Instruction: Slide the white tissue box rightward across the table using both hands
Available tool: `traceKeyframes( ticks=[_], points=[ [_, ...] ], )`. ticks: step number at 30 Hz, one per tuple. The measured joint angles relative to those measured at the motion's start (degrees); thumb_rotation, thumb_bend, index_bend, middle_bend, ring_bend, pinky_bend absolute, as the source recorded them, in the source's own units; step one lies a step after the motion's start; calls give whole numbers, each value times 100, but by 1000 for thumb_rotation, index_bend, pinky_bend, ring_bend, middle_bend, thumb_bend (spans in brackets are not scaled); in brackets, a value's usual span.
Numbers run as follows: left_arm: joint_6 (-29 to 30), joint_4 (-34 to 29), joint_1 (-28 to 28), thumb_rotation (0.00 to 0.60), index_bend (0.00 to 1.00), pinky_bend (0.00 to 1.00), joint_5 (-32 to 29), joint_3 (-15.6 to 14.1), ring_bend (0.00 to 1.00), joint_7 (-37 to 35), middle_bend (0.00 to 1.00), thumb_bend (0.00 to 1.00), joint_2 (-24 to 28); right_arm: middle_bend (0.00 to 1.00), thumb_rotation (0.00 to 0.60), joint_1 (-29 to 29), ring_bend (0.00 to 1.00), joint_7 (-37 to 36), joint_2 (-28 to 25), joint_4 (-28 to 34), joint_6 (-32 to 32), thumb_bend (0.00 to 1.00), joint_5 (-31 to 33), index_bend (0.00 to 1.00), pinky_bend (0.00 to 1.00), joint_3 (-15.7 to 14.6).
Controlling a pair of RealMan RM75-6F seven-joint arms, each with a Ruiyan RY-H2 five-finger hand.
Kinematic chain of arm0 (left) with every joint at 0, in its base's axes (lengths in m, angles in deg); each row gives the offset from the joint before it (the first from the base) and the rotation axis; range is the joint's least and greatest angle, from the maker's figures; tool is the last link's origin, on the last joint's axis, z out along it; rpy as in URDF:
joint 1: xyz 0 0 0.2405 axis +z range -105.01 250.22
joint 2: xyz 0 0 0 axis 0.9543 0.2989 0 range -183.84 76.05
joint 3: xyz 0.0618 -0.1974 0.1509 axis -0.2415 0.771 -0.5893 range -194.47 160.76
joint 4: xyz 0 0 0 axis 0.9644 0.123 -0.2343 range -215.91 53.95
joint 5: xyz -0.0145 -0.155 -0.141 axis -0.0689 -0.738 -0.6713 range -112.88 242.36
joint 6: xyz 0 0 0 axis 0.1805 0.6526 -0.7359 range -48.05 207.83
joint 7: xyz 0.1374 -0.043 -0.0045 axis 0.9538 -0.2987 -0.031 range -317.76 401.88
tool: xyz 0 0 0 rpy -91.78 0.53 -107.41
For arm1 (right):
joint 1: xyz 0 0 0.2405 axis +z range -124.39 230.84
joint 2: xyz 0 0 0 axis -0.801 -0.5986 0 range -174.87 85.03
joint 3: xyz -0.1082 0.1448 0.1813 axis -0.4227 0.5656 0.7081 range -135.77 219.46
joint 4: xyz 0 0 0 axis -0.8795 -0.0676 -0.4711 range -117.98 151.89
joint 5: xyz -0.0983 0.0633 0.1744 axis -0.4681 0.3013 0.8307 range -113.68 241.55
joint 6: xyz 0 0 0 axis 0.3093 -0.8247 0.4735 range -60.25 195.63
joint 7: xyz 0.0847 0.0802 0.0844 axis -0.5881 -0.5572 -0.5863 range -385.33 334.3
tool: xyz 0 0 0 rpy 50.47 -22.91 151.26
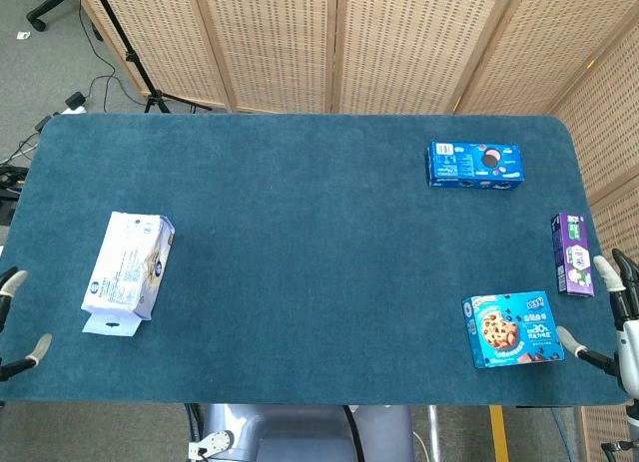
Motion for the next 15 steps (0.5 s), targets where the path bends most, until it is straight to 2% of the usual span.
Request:
traceKeyframes(
  ticks=[6,12,15],
  points=[
    [-873,329,-372,600,0,0,-304,94,0,-1724,0,1000,64,0,600,20,0,-36,-21,14,-39,0,-9,2,0,-1],
    [-2016,1111,-870,600,0,0,-622,261,0,-3684,0,1000,-1,0,600,44,0,-11,-10,26,-78,0,-21,1,0,-9],
    [-2505,1518,-1128,600,0,0,-706,333,0,-4287,0,1000,-67,0,600,40,0,-10,-13,37,-67,0,-12,1,0,-2]
  ],
)
